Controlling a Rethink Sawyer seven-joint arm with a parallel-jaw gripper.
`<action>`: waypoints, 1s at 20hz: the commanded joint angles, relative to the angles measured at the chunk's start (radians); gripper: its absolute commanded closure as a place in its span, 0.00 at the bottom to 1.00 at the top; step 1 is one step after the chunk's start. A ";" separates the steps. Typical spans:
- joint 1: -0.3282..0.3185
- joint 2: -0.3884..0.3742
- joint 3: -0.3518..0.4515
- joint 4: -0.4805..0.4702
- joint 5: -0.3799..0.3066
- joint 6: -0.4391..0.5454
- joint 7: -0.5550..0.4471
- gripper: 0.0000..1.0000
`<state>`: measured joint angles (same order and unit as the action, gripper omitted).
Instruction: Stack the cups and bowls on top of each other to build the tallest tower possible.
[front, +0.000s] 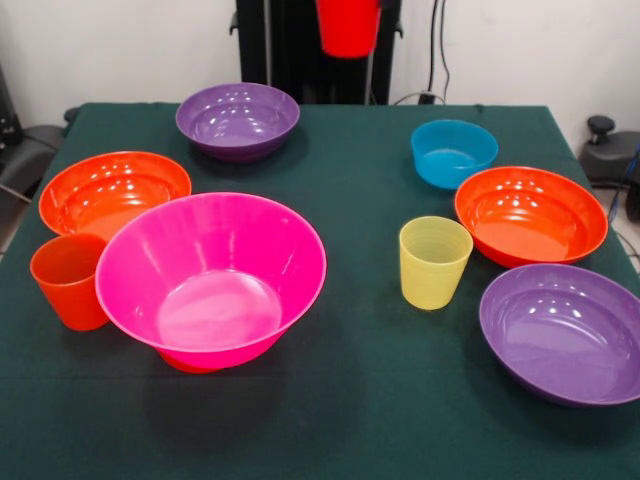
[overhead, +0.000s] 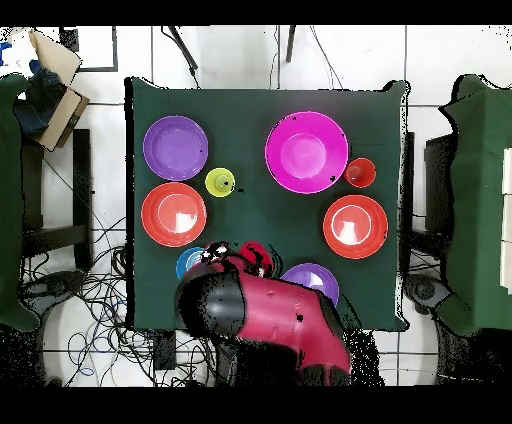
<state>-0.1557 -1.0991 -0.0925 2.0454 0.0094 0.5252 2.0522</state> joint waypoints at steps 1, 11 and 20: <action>-0.083 0.065 0.162 -0.211 0.000 0.098 -0.112 1.00; 0.000 0.230 0.080 -0.544 -0.058 0.285 0.062 1.00; 0.002 0.352 0.050 -0.529 -0.099 0.129 0.058 1.00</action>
<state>-0.1714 -0.8760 -0.0713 1.5410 -0.0070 0.6726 2.0522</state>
